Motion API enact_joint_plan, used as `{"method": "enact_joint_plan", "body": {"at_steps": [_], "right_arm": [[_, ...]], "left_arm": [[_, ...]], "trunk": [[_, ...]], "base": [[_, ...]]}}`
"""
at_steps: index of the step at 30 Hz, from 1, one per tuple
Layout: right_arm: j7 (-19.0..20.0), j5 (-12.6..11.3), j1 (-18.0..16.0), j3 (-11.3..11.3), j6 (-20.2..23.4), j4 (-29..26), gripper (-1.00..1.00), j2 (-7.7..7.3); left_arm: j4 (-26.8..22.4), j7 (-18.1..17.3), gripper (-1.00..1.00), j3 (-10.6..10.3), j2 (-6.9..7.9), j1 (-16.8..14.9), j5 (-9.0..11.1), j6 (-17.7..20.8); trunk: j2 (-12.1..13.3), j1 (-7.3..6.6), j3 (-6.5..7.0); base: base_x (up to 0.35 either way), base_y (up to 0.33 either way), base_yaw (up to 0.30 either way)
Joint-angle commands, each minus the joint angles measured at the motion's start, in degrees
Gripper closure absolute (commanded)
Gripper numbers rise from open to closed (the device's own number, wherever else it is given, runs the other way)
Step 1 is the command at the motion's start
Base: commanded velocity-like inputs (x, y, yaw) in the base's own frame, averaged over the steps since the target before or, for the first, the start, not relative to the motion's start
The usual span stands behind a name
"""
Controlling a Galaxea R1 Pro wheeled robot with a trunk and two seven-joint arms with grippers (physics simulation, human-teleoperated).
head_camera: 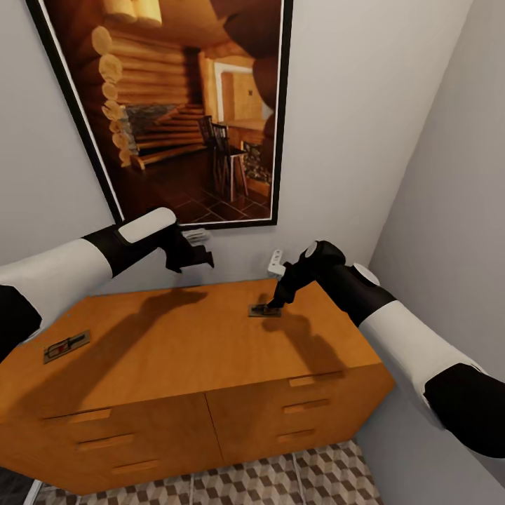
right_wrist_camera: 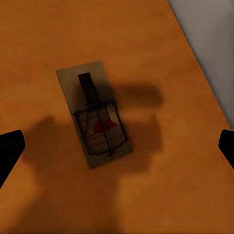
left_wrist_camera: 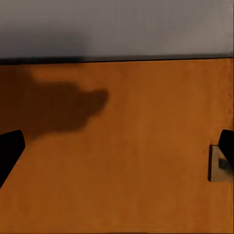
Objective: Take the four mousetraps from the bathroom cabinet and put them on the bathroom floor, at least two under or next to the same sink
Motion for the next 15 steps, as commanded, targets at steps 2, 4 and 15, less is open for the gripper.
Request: {"method": "enact_joint_plan", "body": {"at_steps": [2, 4, 15], "right_arm": [[0.23, 0.32, -0.06, 0.26, 0.3, -0.04, -1.0, 0.05], [0.18, 0.39, -0.04, 0.34, 0.27, 0.08, -1.0, 0.19], [-0.29, 0.64, 0.03, 0.48, 0.27, 0.96, -1.0, 0.56]], "left_arm": [[-3.58, 0.43, -1.0, 2.8, 1.88, -0.1, 1.49, 0.48], [-7.84, 0.37, -1.0, 5.85, 4.33, -0.1, 3.83, 1.59], [-26.71, -6.12, -1.0, 11.03, 14.25, -0.1, 16.53, 2.67]], "trunk": [[-0.05, 0.01, -0.07], [-0.05, 0.01, -0.07], [-0.05, 0.01, -0.07]], "base": [[0.0, 0.0, 0.0], [0.0, 0.0, 0.0], [0.0, 0.0, 0.0]]}}
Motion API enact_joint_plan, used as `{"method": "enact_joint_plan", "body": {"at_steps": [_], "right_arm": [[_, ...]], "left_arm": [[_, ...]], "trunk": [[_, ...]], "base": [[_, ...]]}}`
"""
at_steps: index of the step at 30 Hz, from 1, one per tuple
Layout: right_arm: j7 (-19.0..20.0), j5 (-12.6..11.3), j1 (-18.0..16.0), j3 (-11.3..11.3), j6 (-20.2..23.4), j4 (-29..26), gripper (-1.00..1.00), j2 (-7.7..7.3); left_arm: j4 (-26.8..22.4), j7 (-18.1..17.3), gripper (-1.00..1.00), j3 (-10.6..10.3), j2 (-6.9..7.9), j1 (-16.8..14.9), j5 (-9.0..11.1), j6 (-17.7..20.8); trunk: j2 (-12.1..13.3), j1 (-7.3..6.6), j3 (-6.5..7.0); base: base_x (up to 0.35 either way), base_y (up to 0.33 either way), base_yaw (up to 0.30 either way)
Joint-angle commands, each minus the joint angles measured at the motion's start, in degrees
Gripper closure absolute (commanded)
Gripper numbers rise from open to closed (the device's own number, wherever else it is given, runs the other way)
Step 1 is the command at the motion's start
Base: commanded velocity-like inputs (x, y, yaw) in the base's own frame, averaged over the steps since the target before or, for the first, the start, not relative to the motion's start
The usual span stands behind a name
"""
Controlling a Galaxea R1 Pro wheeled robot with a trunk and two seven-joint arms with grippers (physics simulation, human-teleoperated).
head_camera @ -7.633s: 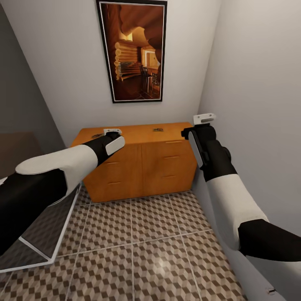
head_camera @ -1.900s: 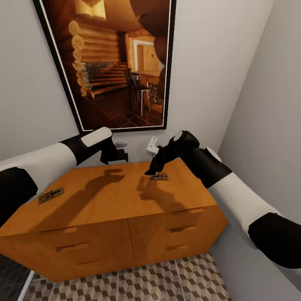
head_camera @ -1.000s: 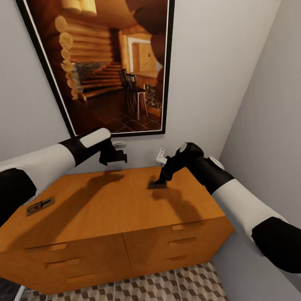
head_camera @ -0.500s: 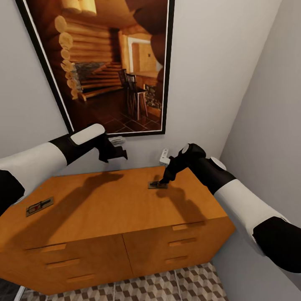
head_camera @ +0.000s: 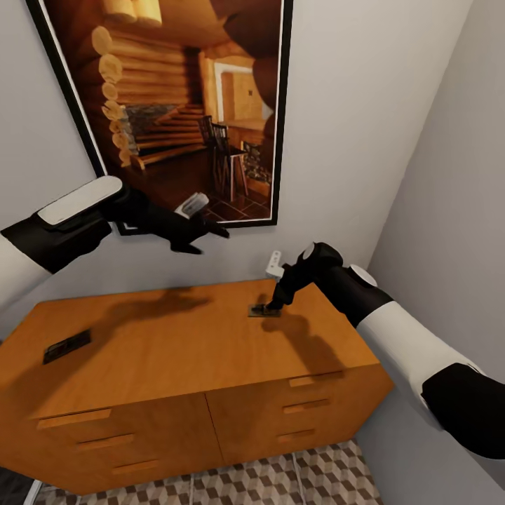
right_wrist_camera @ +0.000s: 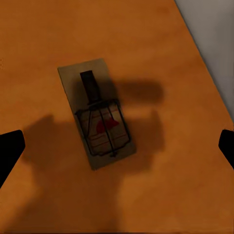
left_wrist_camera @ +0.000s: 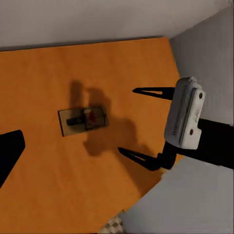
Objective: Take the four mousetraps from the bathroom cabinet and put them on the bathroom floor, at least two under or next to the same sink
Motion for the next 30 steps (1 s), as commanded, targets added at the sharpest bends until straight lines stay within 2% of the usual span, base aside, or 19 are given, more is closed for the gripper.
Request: {"method": "enact_joint_plan", "body": {"at_steps": [1, 11, 18, 26, 30], "right_arm": [[0.03, 0.27, -0.06, 0.14, 0.3, 0.19, -1.0, -0.03], [-3.46, 0.33, -0.01, 0.16, -0.16, 4.16, -1.0, 0.05], [-5.24, 0.25, -0.05, 0.16, -2.49, 7.67, -1.0, 0.06], [-6.11, 0.21, -0.02, 0.16, -3.55, 9.7, -1.0, 0.06], [-6.2, 0.21, -0.02, 0.16, -3.65, 9.9, -1.0, 0.07]], "left_arm": [[-0.6, -0.34, -1.0, -0.03, 0.18, -0.09, 0.61, -0.11], [-2.4, -5.92, -1.0, 0.28, 0.67, -0.09, 0.61, -0.08], [-2.62, -10.4, -1.0, 0.31, 0.72, -0.09, 0.61, -0.08], [-2.76, -14.85, -1.0, 0.29, 0.73, -0.09, 0.61, -0.08], [-2.79, -15.63, -1.0, 0.26, 0.73, -0.09, 0.61, -0.08]], "trunk": [[-0.05, 0.01, -0.07], [-0.05, 0.01, -0.07], [-0.05, 0.01, -0.07], [-0.05, 0.01, -0.07], [-0.05, 0.01, -0.07]], "base": [[0.0, 0.0, 0.0], [0.0, 0.0, 0.0], [0.001, 0.0, 0.0], [0.097, 0.0, 0.0], [0.154, 0.0, 0.0]]}}
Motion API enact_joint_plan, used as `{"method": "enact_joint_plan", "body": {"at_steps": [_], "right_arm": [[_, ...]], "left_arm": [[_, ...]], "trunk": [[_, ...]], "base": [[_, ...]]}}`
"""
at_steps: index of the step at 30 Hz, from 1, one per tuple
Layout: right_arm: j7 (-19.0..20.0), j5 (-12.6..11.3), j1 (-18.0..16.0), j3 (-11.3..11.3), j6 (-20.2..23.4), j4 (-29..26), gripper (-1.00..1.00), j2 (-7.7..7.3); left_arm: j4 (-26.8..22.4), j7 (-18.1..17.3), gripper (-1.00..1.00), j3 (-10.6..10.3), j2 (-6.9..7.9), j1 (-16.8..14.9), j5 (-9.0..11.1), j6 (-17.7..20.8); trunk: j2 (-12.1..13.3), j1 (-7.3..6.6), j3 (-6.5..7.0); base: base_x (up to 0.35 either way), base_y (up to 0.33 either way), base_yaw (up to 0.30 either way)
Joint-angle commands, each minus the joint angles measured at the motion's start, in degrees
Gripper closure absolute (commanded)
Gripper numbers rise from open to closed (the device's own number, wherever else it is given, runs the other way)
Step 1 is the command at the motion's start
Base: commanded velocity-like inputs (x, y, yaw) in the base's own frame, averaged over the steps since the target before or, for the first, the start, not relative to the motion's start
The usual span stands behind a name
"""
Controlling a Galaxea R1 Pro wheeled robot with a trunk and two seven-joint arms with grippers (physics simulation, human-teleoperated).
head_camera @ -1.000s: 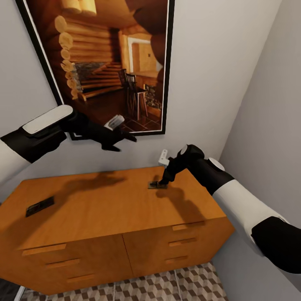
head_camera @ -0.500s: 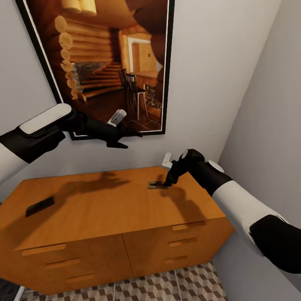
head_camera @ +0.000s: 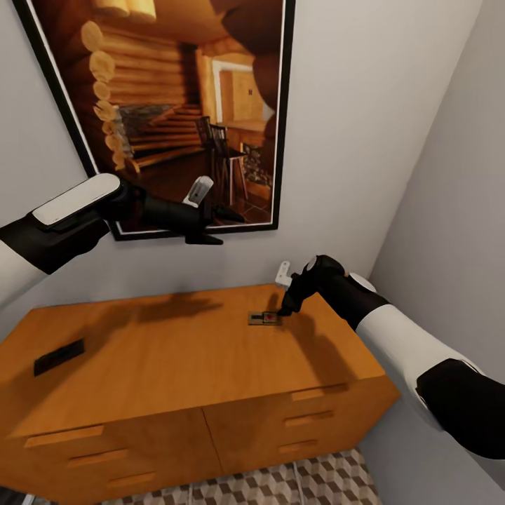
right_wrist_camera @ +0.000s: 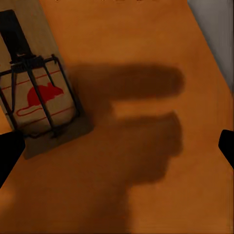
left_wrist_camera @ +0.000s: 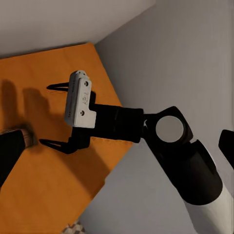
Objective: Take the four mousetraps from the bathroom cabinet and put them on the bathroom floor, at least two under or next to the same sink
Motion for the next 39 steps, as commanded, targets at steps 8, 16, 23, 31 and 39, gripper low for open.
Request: {"method": "enact_joint_plan", "body": {"at_steps": [8, 16, 23, 31, 39], "right_arm": [[0.28, 0.34, -0.09, 0.17, 0.18, -0.01, -1.0, -0.04], [0.43, 0.29, -0.07, 0.39, -0.26, -0.12, -1.0, 0.32], [0.52, 0.26, -0.02, 0.43, -1.13, -0.04, -1.0, 1.94], [0.77, 0.23, 0.04, 0.52, -2.42, 0.07, -1.0, 3.11], [0.85, 0.12, 1.48, 1.44, -2.92, 0.02, -1.0, 3.36]], "left_arm": [[-0.31, -0.02, -1.0, -0.17, -0.01, -0.1, 0.61, -0.11], [-2.18, -0.19, -1.0, -0.16, -0.12, -0.1, 0.61, -0.22], [-4.83, -1.17, -1.0, -0.16, -0.14, -0.1, 0.61, -0.41], [-6.2, -3.97, -1.0, -0.16, -0.14, -0.1, 0.61, -0.5], [-6.51, -5.94, -1.0, -0.27, -0.56, 0.06, 0.61, -0.52]], "trunk": [[-0.05, 0.02, -0.07], [-0.05, 0.02, -0.07], [-0.05, 0.02, -0.07], [-0.05, 0.02, -0.07], [-0.05, 0.02, -0.07]], "base": [[0.049, 0.0, 0.0], [0.006, 0.0, 0.0], [0.0, 0.0, 0.0], [0.0, 0.0, 0.0], [0.0, 0.0, 0.0]]}}
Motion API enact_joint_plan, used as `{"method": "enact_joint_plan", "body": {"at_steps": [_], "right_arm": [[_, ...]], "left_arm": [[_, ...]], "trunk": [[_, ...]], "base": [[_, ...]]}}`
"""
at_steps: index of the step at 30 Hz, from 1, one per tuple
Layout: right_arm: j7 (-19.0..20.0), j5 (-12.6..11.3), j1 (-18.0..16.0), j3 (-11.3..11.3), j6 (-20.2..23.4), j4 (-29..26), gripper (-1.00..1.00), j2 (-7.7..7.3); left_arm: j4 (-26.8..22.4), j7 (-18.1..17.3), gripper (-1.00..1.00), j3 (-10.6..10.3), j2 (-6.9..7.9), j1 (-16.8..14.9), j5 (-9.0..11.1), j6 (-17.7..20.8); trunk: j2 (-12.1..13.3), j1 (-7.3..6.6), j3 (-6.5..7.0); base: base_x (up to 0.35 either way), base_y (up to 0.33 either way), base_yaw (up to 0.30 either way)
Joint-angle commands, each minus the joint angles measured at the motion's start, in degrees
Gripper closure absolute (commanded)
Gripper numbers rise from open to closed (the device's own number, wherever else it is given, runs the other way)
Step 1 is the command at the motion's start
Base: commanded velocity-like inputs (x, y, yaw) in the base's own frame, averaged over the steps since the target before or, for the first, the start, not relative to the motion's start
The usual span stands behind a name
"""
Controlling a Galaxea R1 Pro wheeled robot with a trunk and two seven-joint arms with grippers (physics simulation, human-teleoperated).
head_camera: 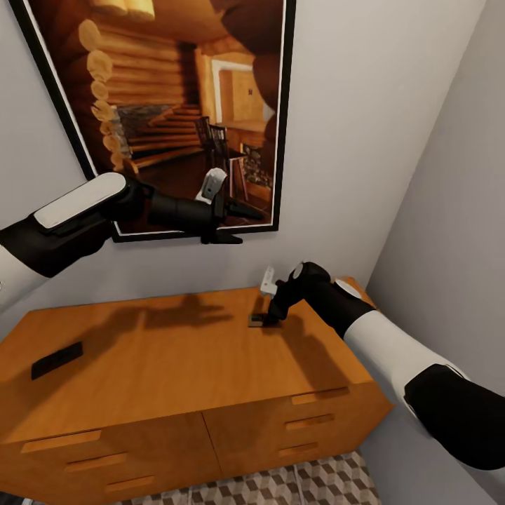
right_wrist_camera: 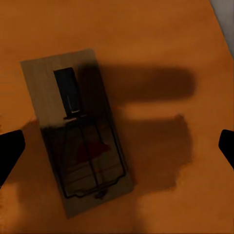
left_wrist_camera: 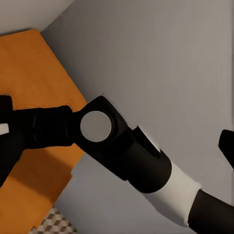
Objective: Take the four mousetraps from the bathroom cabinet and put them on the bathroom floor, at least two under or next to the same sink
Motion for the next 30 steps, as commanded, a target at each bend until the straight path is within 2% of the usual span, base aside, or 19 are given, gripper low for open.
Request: {"method": "enact_joint_plan", "body": {"at_steps": [1, 10, 30], "right_arm": [[0.29, 0.37, 0.19, 0.08, 0.16, -0.08, -1.0, 0.03], [0.15, 0.31, 1.58, 0.3, -0.07, -0.19, -1.0, 0.18], [0.25, 0.01, 3.05, 0.28, -1.24, -0.26, -1.0, 0.21]], "left_arm": [[-0.09, 0.33, -1.0, -0.14, -0.12, 0.03, 0.61, -0.05], [-0.33, 0.05, -1.0, -0.2, -1.56, 1.26, 0.61, -0.15], [-1.3, 0.01, -1.0, -0.18, -1.83, 1.59, 0.61, -0.57]], "trunk": [[-0.05, 0.01, -0.07], [-0.05, 0.01, -0.07], [-0.05, 0.01, -0.07]], "base": [[0.0, 0.0, 0.0], [0.0, 0.0, 0.0], [0.0, 0.0, 0.0]]}}
